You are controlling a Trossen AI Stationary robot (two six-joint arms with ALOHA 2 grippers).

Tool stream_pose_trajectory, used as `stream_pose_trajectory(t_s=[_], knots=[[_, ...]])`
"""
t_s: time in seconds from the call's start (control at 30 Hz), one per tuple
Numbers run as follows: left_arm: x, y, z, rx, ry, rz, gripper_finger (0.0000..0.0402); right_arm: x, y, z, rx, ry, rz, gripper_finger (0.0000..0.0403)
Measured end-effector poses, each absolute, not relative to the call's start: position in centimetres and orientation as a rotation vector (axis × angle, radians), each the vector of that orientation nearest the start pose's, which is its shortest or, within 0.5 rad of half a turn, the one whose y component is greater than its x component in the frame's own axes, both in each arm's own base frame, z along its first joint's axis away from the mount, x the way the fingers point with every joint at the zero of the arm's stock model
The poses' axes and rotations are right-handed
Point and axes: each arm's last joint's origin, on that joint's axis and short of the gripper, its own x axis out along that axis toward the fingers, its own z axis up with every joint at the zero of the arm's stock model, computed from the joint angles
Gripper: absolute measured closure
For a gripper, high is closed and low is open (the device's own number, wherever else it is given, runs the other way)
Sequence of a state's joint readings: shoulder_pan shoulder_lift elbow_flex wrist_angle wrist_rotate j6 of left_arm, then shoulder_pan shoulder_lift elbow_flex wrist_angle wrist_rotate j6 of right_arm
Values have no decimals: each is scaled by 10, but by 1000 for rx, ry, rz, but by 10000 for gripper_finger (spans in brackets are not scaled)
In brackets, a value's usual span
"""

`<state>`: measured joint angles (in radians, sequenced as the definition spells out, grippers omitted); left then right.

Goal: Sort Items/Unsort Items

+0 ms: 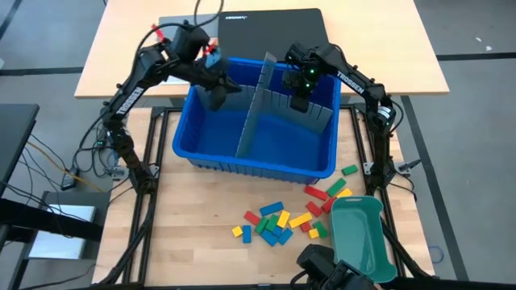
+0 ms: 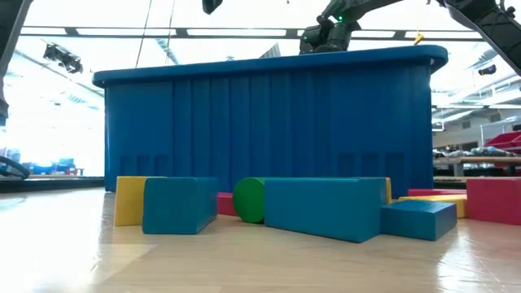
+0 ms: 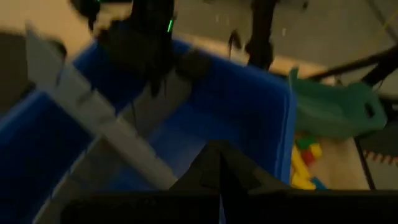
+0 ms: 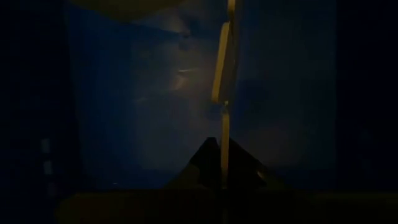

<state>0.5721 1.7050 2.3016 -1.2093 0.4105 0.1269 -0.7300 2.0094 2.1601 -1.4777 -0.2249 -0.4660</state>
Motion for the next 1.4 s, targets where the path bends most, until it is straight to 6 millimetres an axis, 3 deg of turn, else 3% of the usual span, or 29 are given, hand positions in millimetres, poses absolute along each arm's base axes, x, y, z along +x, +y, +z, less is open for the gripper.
stream_pose_trajectory(t_s=[0.4,0.53,0.83,1.07,1.4], knots=[[279,141,532,-59,215,147,401,293,-257,345,210,1227,-142,402],[292,140,532,-81,114,121,401,292,-259,345,211,1224,-146,402],[306,119,502,-118,121,54,401,290,-261,345,216,1219,-152,403],[275,107,464,-237,59,131,401,290,-261,345,215,1220,-153,403],[231,88,386,-397,241,225,401,290,-261,345,214,1219,-152,403]])
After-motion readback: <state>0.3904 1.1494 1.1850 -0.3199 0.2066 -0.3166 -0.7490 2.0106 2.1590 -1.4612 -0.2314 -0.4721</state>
